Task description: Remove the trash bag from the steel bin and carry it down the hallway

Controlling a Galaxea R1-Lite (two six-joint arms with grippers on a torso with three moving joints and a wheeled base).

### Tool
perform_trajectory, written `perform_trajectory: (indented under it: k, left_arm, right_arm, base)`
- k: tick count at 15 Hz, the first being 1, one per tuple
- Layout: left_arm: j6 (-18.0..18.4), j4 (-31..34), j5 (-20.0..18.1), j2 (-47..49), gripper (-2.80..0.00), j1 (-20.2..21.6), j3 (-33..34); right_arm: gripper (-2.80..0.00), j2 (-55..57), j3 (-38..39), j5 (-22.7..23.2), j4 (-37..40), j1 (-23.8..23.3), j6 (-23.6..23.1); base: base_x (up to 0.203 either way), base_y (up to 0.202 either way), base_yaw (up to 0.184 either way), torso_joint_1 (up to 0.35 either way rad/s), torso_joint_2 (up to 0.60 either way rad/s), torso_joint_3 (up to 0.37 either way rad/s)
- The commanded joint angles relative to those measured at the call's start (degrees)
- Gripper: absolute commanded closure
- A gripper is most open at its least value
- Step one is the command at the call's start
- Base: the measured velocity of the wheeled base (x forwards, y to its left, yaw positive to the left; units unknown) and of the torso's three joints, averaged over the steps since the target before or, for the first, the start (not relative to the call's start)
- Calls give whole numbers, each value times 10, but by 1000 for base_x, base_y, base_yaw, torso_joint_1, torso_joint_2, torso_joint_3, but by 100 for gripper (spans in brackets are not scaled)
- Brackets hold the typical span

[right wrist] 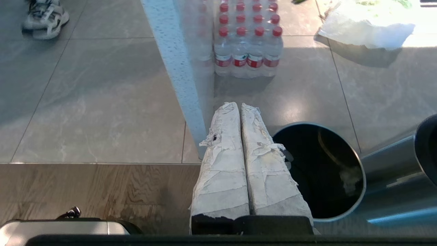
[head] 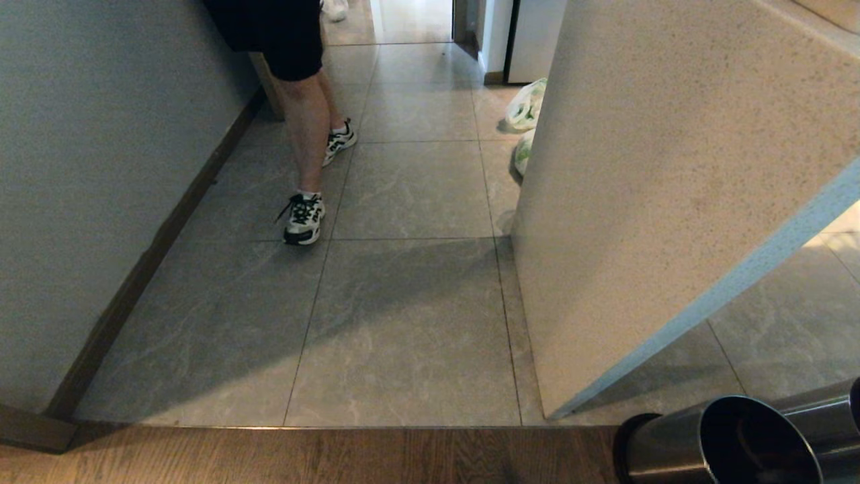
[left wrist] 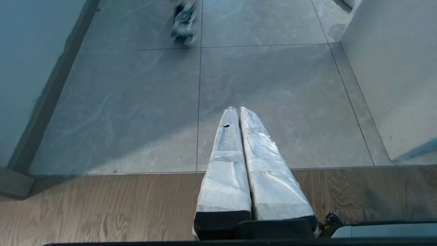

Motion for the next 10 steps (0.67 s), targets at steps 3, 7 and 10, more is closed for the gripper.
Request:
perform_trajectory:
  k: [3, 7, 10]
  left_arm:
    - [0, 0, 1, 0, 0, 0, 0]
    - [-1, 0, 1, 0, 0, 0, 0]
    - [-2, 1, 1, 0, 0, 0, 0]
  right_arm:
    - [0, 0, 0, 0, 0, 0, 0]
    - [0, 0, 0, 0, -1, -1, 0]
    - [0, 0, 0, 0, 0, 0, 1]
  base:
    - [0, 0, 0, 0, 0, 0]
    - [0, 0, 0, 0, 0, 0]
    - [-23, 0, 0, 2, 1, 0]
